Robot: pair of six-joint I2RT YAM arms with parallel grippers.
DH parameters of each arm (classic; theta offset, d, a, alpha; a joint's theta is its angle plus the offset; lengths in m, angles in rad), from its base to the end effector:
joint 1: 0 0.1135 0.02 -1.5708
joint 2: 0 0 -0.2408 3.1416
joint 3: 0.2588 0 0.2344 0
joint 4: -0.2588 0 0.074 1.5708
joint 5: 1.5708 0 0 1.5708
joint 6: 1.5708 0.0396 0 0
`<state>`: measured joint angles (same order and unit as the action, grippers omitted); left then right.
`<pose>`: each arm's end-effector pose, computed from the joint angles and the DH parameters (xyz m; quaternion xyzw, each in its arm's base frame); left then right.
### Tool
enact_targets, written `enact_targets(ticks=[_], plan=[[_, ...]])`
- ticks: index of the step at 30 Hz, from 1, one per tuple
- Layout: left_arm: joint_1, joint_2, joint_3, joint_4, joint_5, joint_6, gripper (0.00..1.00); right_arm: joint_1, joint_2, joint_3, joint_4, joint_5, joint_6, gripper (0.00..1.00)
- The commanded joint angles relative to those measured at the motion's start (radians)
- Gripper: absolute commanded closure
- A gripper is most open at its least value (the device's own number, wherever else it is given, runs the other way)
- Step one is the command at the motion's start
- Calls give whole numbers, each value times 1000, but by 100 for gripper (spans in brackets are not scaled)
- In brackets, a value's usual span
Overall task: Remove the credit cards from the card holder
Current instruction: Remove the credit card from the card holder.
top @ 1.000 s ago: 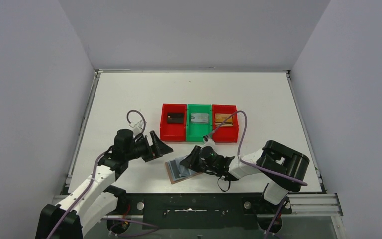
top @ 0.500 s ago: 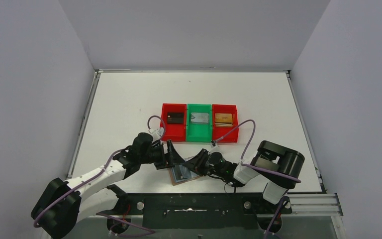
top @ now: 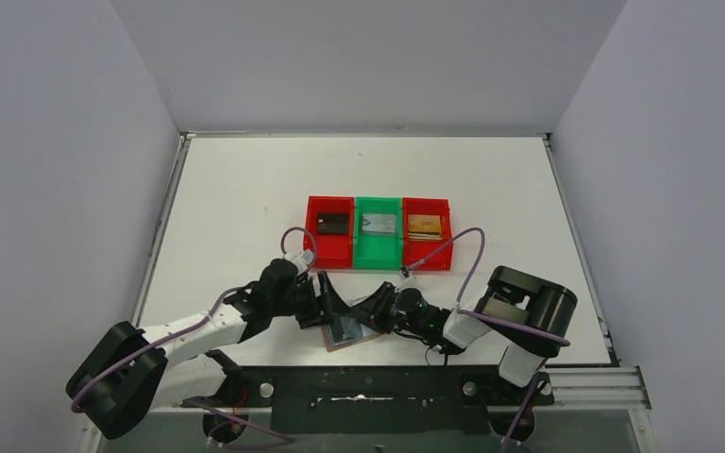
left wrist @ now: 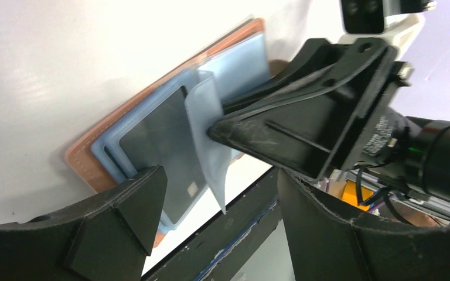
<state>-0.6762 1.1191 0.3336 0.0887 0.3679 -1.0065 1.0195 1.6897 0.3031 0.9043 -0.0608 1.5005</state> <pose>0.1491 -0.1379 0.1411 -0.0701 0.8913 -0.4207 0.1537 0.1287 0.2139 0.0882 0.1884 0.8343 0.5007 0.1335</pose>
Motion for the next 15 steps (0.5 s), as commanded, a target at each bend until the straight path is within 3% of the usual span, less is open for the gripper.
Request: enact_targets(ticks=[1, 9, 15], plan=[[-24, 50, -7, 117, 5, -33, 31, -6, 3, 0, -48, 18, -12, 75], [-85, 103, 20, 186, 9, -44, 43, -6, -20, -2, -65, 25, -22, 71], [-97, 112, 20, 171, 4, -32, 64, -4, -95, -16, -6, 25, -91, 58]])
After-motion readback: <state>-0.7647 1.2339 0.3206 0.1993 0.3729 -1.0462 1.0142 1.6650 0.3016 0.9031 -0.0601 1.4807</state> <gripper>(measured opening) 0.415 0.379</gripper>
